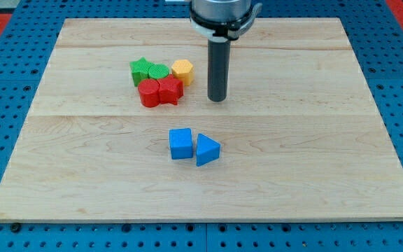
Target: Place yellow hexagon to the top right of the red star
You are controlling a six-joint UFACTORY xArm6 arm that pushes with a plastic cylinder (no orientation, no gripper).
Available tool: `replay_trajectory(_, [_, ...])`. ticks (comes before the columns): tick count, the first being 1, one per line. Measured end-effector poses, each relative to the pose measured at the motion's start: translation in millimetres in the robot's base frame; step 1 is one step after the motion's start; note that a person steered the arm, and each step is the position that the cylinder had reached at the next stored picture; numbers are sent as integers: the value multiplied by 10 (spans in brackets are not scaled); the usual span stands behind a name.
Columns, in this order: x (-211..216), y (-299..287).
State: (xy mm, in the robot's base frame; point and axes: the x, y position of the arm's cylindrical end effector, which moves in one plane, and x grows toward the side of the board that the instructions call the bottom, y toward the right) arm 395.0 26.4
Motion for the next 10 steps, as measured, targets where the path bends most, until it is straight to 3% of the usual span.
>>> replay_trajectory(2, [-589,-3])
replay_trajectory(4, [-637,-437])
replay_trajectory(6, [-529,-159])
replay_trajectory(7, [-708,-280])
replay_trajectory(8, [-938,-771])
replay_trajectory(10, [-691,-748])
